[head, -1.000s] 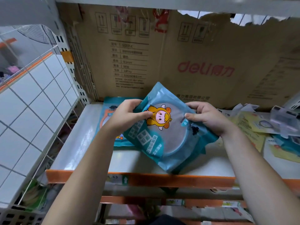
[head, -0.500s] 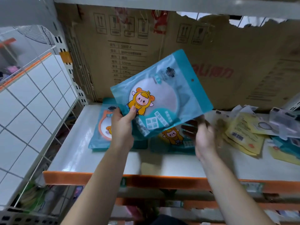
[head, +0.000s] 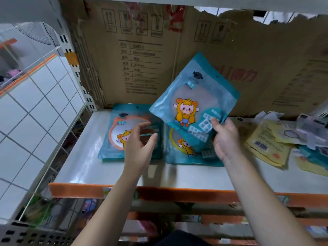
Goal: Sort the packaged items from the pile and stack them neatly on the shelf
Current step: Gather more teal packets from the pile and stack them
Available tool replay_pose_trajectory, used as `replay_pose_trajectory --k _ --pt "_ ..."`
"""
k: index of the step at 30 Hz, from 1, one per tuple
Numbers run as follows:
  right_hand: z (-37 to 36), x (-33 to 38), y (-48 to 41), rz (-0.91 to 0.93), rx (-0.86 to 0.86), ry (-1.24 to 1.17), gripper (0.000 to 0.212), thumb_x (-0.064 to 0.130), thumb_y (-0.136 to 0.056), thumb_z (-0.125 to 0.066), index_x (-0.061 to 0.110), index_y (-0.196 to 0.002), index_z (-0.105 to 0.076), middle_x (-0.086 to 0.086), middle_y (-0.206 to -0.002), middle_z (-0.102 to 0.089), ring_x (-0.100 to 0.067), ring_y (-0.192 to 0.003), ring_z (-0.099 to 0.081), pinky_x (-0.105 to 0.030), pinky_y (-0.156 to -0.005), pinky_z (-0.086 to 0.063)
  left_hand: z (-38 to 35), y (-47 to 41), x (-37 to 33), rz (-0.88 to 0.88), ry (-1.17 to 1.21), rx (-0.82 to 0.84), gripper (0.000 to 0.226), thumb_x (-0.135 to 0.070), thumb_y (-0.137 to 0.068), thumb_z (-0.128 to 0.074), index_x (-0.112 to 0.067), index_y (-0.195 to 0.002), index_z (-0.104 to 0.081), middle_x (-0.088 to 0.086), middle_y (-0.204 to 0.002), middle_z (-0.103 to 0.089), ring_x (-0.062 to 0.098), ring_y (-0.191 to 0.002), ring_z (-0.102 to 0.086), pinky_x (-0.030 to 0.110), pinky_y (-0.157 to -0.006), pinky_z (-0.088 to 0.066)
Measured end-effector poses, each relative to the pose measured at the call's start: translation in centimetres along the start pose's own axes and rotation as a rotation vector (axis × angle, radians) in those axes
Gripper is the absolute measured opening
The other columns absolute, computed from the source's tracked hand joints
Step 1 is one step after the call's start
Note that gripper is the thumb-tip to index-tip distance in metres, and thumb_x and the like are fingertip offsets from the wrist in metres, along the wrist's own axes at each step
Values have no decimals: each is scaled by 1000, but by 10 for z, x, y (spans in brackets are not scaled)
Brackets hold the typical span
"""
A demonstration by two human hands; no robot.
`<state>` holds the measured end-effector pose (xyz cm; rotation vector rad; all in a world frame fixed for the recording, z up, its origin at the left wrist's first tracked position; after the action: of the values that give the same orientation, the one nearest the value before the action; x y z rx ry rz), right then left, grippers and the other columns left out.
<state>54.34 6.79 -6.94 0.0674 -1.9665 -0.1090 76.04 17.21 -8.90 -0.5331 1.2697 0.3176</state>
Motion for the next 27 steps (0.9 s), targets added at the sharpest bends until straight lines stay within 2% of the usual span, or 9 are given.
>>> replay_pose_trajectory --k 2,3,6,9,12,15,17,24,27 --pt "14 7 -13 -77 -13 86 13 2 -97 -50 7 -105 -58 -8 -98 -68 -18 -85 -67 -29 -68 -58 9 6 0 -153 -188 7 25 -14 -91 -66 -13 -115 -60 -4 -108 -67 7 -99 -63 13 -79 -49" --pt "21 8 -18 -123 4 143 14 2 -97 -50 5 -107 -58 -9 -98 -68 -18 -83 -68 -28 -63 -58 12 8 1 -226 -303 29 23 -15 -92 -65 -10 -114 -61 -2 -108 -67 10 -99 -62 13 -79 -46" --pt "34 5 -27 -248 86 306 13 1 -97 -49 5 -102 -61 -10 -95 -68 -16 -77 -69 -27 -60 -59 12 15 10 -390 -643 103 28 -27 -92 -53 -9 -111 -62 7 -106 -66 26 -93 -61 35 -74 -49" --pt "41 -2 -29 -319 110 432 12 1 -95 -53 7 -97 -63 -11 -93 -70 -16 -75 -71 -28 -61 -59 9 26 17 -455 -830 85 31 -32 -92 -47 -9 -105 -65 9 -103 -66 29 -88 -61 39 -72 -47" --pt "45 -8 -25 -328 102 554 9 3 -94 -58 10 -94 -64 -10 -93 -72 -19 -80 -71 -30 -64 -60 9 35 24 -446 -888 67 35 -35 -93 -44 -9 -105 -66 10 -106 -67 30 -91 -61 40 -77 -48" --pt "49 -11 -24 -317 52 571 5 8 -91 -64 12 -94 -65 -9 -92 -73 -20 -83 -72 -35 -71 -60 10 36 27 -431 -899 70 36 -35 -93 -44 -9 -106 -66 10 -107 -67 30 -94 -61 42 -80 -48" --pt "51 -10 -24 -316 25 556 15 10 -87 -69 10 -102 -66 -10 -94 -74 -22 -84 -73 -39 -76 -59 8 37 26 -440 -912 81 36 -35 -92 -44 -10 -105 -66 10 -105 -67 30 -93 -61 42 -80 -48" --pt "49 -11 -17 -231 -14 602 39 4 -82 -73 7 -119 -62 -7 -100 -72 -21 -86 -73 -40 -75 -61 7 37 27 -435 -925 100 36 -35 -93 -42 -10 -103 -66 10 -105 -67 30 -92 -61 42 -79 -48" --pt "46 -13 -14 -175 -2 670 43 2 -81 -74 6 -121 -61 -2 -93 -70 -19 -82 -72 -38 -73 -61 6 37 28 -425 -917 105 36 -34 -92 -42 -11 -104 -67 10 -106 -67 30 -94 -61 42 -80 -48"
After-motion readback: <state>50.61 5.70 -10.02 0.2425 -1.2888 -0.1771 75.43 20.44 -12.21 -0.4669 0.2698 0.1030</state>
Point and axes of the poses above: each hand's wrist, its own y-axis away from the middle knuckle, its own z-axis out of the back of the hand, x = y × z, the point moved 4 cm from there along -y, towards the middle knuckle
